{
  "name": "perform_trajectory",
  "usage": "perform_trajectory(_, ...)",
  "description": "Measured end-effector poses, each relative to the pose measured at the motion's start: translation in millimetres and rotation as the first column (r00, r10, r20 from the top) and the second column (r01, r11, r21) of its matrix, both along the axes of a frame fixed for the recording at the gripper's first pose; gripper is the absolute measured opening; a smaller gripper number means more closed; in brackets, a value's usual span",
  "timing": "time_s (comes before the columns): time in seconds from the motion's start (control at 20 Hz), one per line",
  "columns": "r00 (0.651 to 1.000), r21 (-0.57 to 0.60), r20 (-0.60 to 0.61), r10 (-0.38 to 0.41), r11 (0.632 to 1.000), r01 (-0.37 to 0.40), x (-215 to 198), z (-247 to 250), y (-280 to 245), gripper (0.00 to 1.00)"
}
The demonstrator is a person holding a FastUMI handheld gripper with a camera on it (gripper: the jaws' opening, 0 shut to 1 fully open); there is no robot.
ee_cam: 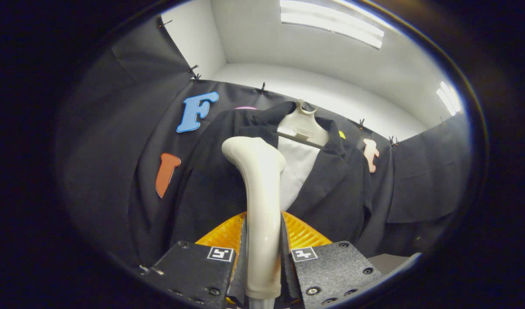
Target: Iron the clothes twice with a garment steamer, once on the left side and once on the right side.
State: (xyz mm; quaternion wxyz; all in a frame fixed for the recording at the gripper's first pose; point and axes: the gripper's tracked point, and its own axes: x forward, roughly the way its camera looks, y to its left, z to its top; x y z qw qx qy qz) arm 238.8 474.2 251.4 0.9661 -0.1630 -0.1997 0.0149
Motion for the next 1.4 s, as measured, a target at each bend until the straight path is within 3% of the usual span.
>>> perform_trajectory(0.85, 0.985, -0.091, -0.17, -0.033, 0.996, 0.018, -27.3, -119.3, -8.0, 0.36)
perform_trajectory(1.4, 0.928, -0.176, -0.347, -0.132, 0.982, 0.074, -42.4, -230.4, -32.8, 0.36)
